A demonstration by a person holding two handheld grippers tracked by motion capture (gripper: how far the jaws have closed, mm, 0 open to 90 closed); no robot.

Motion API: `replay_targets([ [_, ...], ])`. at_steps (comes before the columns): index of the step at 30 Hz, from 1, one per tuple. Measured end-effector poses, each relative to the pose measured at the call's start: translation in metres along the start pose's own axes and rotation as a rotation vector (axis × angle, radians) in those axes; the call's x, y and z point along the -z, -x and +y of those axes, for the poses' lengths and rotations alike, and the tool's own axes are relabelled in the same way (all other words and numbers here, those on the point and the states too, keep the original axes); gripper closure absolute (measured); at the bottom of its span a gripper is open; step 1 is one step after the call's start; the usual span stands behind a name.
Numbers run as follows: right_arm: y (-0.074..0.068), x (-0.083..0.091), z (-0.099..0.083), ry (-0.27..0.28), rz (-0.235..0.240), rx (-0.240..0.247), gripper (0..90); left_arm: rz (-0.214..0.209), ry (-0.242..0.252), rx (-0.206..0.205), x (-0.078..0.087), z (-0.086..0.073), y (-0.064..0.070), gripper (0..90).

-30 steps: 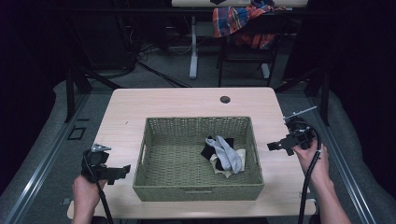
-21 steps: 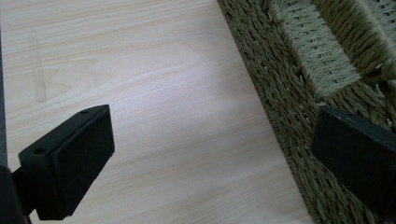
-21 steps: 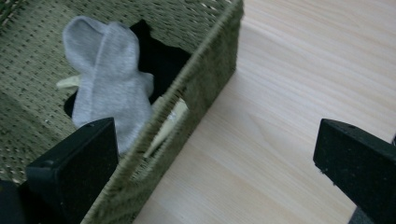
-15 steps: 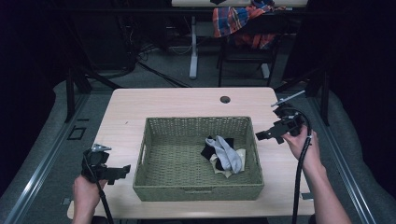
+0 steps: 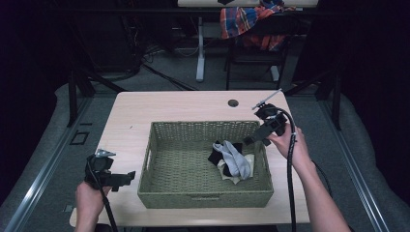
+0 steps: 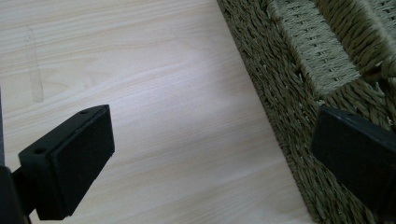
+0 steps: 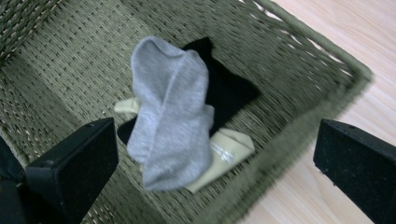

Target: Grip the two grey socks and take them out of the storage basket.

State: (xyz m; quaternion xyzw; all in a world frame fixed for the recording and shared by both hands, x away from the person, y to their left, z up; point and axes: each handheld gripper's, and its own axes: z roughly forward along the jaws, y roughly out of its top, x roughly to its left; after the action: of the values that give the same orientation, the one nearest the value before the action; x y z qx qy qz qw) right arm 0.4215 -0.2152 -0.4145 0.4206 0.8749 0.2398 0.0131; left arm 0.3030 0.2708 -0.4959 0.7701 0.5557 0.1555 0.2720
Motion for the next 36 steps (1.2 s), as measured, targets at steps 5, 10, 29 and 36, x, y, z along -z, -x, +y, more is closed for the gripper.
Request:
replay_targets([
  [5, -0.012, -0.021, 0.009, -0.086, 0.014, 0.042, 0.1, 0.0, -0.001, -0.001, 0.001, 0.0, 0.0, 0.1],
  [10, -0.02, -0.031, 0.009, -0.097, 0.002, 0.05, 12.8, 0.003, 0.0, -0.007, -0.001, 0.001, 0.002, 0.0],
  [29, -0.032, -0.079, 0.008, -0.256, -0.039, 0.056, 56.2, -0.004, -0.01, -0.005, -0.001, 0.0, 0.002, 0.1],
  [36, -0.029, -0.078, 0.006, -0.268, -0.058, 0.034, 76.8, -0.005, -0.011, -0.009, -0.001, 0.0, 0.002, 0.1],
])
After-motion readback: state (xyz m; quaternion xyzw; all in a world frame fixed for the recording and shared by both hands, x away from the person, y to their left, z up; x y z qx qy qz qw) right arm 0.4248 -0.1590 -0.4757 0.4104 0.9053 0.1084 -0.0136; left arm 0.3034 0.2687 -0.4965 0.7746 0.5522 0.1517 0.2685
